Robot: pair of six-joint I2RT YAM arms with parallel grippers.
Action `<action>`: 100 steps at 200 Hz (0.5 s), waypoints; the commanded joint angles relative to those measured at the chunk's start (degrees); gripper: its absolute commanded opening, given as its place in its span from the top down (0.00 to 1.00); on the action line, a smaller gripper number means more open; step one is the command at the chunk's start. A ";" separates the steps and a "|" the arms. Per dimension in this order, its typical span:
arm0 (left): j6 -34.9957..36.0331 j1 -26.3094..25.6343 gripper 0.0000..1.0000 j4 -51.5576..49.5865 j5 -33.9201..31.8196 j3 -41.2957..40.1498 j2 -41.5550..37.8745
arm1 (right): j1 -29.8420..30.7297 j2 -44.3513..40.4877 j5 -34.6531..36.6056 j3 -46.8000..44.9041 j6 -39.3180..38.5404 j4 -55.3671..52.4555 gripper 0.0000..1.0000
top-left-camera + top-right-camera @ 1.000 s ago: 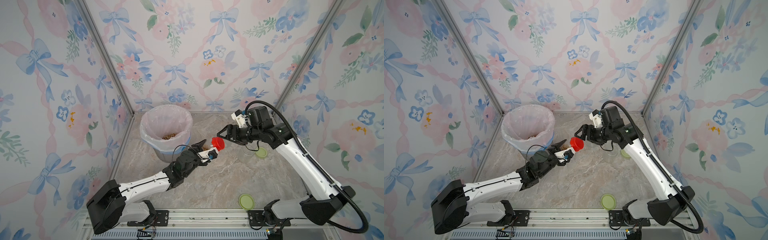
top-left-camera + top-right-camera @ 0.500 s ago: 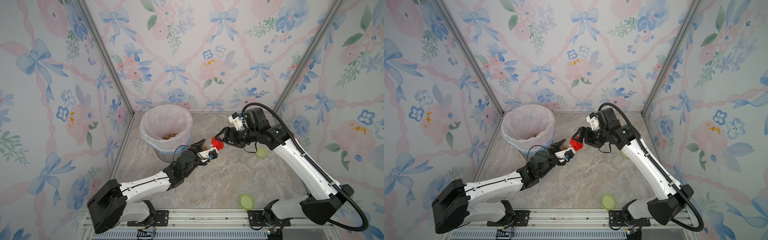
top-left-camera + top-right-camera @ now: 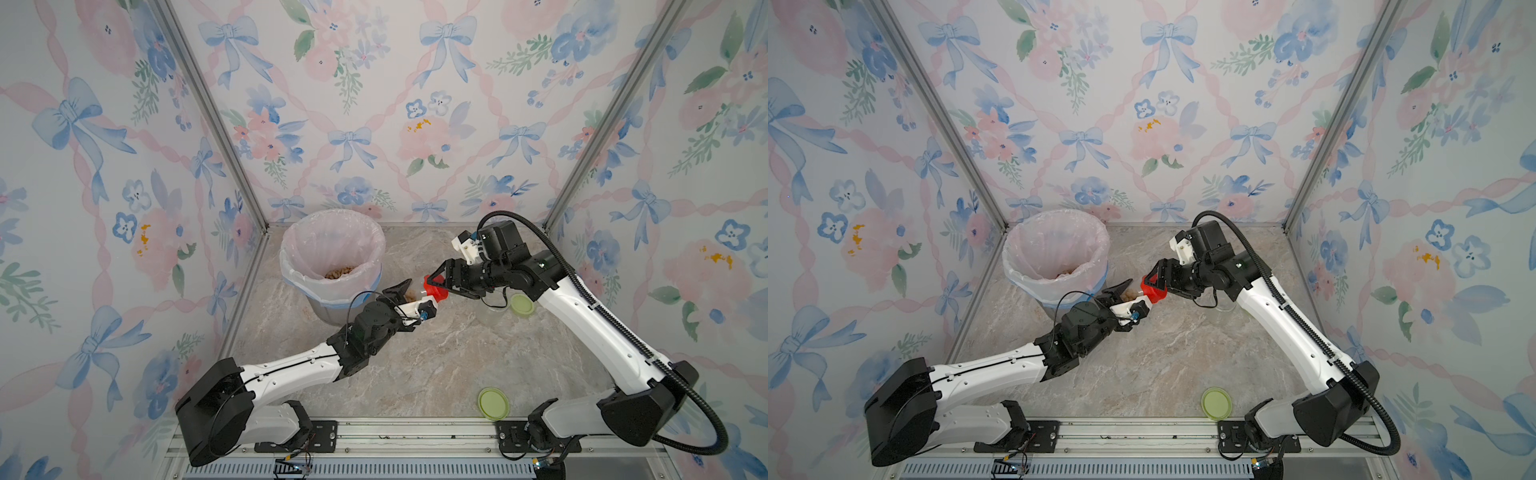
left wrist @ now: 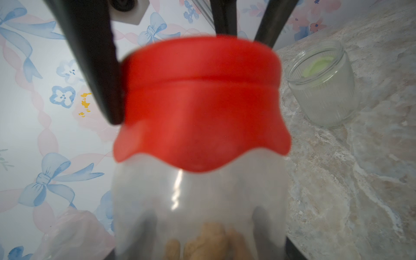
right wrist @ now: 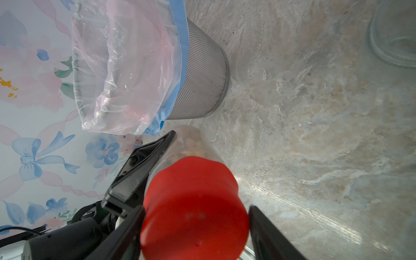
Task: Empty moldy peanuts from jars
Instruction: Unscrew the lid from the jar.
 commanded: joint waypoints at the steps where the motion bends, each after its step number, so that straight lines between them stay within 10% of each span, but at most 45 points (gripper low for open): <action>1: 0.16 -0.45 1.00 2.59 -0.78 3.56 0.52 | 0.88 -0.07 -1.32 -1.88 0.36 1.23 0.31; 45: -1.22 -0.38 1.00 2.57 0.66 4.32 0.99 | 1.50 -1.05 -1.47 -3.45 -1.92 0.97 0.42; 100: -11.03 2.46 1.00 2.22 21.50 -0.44 -4.32 | -1.86 0.86 -7.45 3.23 -36.13 -9.69 0.49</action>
